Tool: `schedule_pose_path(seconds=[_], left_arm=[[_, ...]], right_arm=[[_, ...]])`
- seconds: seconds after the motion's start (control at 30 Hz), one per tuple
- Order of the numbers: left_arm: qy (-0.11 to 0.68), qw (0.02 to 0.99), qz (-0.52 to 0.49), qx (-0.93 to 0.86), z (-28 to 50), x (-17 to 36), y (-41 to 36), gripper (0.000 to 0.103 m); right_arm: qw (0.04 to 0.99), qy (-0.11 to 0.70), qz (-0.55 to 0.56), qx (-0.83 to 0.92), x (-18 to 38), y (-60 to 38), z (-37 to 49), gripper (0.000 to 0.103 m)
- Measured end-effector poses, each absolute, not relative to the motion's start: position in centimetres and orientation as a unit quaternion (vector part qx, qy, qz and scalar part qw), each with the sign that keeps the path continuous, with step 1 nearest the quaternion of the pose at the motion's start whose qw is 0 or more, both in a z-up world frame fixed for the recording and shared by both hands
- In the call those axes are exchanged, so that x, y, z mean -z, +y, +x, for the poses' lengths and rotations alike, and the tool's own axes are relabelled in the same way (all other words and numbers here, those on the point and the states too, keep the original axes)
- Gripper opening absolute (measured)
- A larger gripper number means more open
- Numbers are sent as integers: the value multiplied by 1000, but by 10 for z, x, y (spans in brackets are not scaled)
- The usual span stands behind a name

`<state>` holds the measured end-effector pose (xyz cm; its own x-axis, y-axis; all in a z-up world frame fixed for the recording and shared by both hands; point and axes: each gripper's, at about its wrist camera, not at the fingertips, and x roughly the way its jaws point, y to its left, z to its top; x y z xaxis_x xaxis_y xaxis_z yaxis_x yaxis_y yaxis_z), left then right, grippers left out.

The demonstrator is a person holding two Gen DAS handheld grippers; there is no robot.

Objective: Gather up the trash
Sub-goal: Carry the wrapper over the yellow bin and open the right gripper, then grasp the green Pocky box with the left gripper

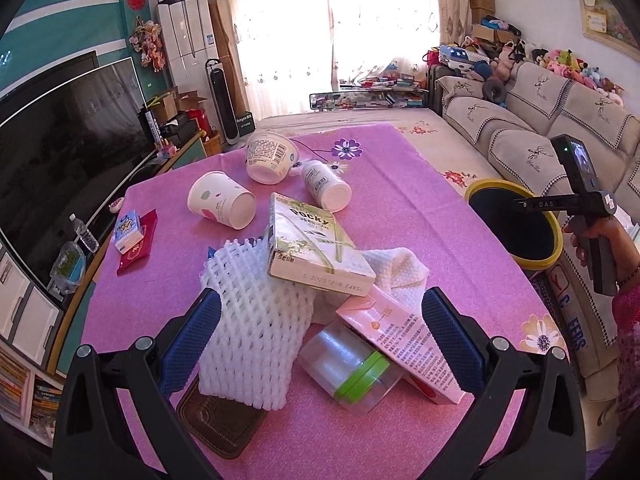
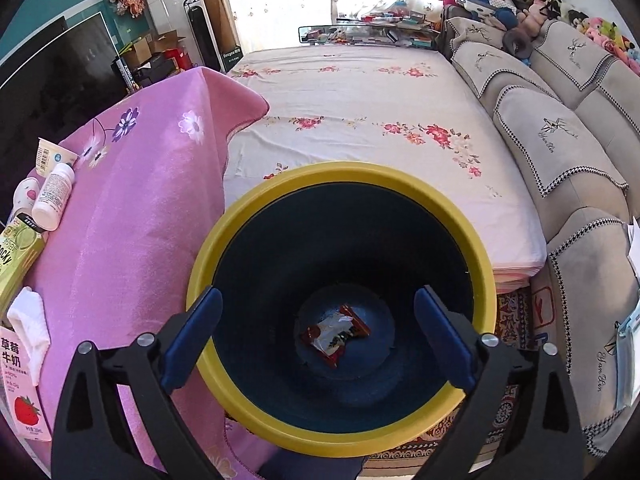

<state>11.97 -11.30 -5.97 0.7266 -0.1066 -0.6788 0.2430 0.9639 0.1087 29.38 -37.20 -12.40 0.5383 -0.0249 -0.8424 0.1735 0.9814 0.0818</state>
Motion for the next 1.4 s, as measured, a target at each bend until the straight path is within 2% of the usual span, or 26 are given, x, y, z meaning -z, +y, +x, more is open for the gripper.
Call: schedule_pose_path(seconds=[0.23, 0.4, 0.67, 1.17, 1.3, 1.4], left_arm=[[356, 919, 155, 71, 155, 49, -131, 99], [396, 897, 180, 79, 194, 46, -151, 99], [467, 867, 168, 55, 245, 72, -158, 99], [479, 843, 243, 21, 263, 110, -167, 99], [496, 837, 231, 24, 268, 118, -161, 81], [493, 842, 216, 35, 267, 116, -154, 80]], right_arm=[[881, 466, 77, 41, 114, -361, 284, 93], [881, 464, 87, 34, 114, -358, 284, 93], [879, 469, 90, 22, 117, -350, 285, 93], [875, 476, 89, 14, 119, -348, 287, 94], [874, 477, 93, 12, 120, -349, 287, 94], [873, 478, 96, 13, 120, -352, 285, 94]])
